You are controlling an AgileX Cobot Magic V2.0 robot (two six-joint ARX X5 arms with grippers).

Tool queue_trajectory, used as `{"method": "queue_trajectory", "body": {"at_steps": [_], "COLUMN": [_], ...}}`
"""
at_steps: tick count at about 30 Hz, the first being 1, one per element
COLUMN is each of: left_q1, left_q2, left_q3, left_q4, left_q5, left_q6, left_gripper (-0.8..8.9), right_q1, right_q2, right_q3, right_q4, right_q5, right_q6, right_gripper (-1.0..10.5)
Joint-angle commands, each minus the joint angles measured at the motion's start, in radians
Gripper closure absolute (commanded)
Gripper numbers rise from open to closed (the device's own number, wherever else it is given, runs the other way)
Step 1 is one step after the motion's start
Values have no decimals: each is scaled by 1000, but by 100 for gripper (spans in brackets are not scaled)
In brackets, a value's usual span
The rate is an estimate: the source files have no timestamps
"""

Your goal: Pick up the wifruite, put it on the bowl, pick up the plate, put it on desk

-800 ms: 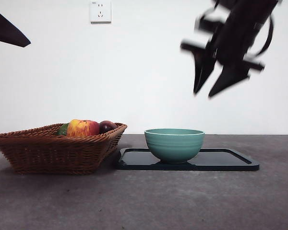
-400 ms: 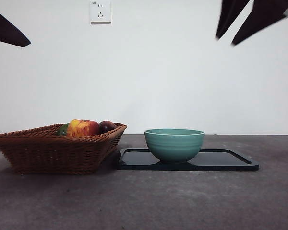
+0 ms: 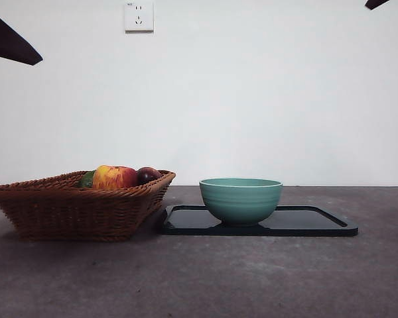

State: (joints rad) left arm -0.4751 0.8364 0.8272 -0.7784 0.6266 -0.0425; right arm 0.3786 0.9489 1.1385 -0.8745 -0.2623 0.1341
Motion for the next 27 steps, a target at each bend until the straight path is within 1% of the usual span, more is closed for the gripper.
{"method": "queue_trajectory", "body": {"at_steps": [1, 10, 12, 15, 27], "left_q1": [-4, -4, -4, -4, -4], "left_q2": [6, 6, 6, 6, 6], "left_q3": [5, 5, 5, 5, 5], "left_q4": [8, 8, 8, 8, 8], "left_q5": [2, 3, 3, 3, 3], "left_q6": [10, 9, 9, 9, 9], "left_gripper": [470, 469, 469, 469, 469], "right_q1": [5, 5, 5, 5, 5], "right_q2": [-52, -214, -238, -261, -265], "right_q3": [-50, -269, -304, -333, -336], "right_q4": [2, 3, 2, -3, -2], "right_q5": [-45, -179, -211, -238, -238], "right_q6": [-16, -23, -29, -37, -39], "right_gripper": [762, 762, 762, 762, 762]}}
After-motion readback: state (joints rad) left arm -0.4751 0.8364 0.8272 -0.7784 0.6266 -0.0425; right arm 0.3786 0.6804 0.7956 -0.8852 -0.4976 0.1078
